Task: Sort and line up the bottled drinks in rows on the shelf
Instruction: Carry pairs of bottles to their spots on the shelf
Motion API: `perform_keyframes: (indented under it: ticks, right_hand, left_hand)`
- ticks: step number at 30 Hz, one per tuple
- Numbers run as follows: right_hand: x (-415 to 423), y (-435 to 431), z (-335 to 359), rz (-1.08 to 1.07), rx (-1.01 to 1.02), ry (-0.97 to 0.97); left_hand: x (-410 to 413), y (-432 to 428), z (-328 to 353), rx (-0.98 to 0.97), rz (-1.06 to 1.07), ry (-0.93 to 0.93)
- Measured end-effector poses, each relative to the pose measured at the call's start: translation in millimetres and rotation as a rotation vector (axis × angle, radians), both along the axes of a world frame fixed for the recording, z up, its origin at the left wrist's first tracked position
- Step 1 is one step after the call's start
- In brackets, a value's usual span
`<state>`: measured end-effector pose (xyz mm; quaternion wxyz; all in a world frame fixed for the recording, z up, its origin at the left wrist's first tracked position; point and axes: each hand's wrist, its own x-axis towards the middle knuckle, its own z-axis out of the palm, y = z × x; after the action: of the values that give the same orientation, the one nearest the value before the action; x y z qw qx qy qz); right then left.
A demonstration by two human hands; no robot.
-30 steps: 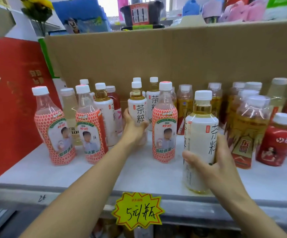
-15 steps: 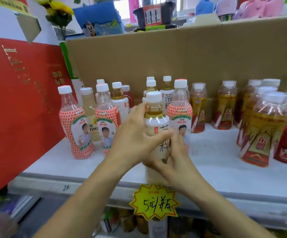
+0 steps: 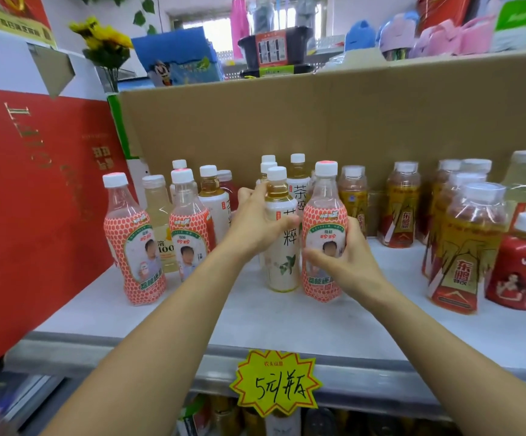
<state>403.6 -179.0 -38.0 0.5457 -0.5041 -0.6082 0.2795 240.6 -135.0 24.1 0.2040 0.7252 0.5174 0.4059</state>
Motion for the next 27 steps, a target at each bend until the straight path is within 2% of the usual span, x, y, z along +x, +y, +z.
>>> perform_keyframes:
  ticks: [4, 10, 12, 15, 17, 19, 23, 27]
  right_hand:
    - [10.4, -7.5, -1.5, -0.006, 0.006, 0.021]
    - [9.9, -11.6, -1.2, -0.021, 0.016, -0.018]
    - [8.3, -12.3, -2.4, -0.026, 0.019, -0.019]
    - [3.3, -13.5, -5.6, -0.027, 0.022, -0.021]
    - [-3.3, -14.6, -6.3, -0.018, 0.023, -0.025]
    - [-11.2, -15.7, -6.4, -0.009, 0.019, -0.029]
    - [-27.3, -20.3, -14.9, -0.004, -0.008, -0.047]
    - [-38.9, -26.6, -24.4, -0.049, 0.015, -0.039]
  left_hand:
    - [5.0, 8.8, 0.0, -0.004, -0.014, -0.007]
    - [2.8, -4.9, -14.2, 0.111, 0.056, -0.044]
    - [-6.5, -19.8, -27.1, 0.268, 0.124, -0.014]
    - [-33.9, -38.7, -46.5, 0.607, 0.354, 0.073]
    - [-54.4, -42.2, -55.0, 0.665, 0.47, -0.015]
    - [-70.8, -38.0, -57.4, 0.508, 0.462, -0.161]
    - [-91.4, -23.9, -63.9, 0.024, 0.279, -0.427]
    - [-105.9, -20.5, -72.2, -0.084, 0.184, -0.424]
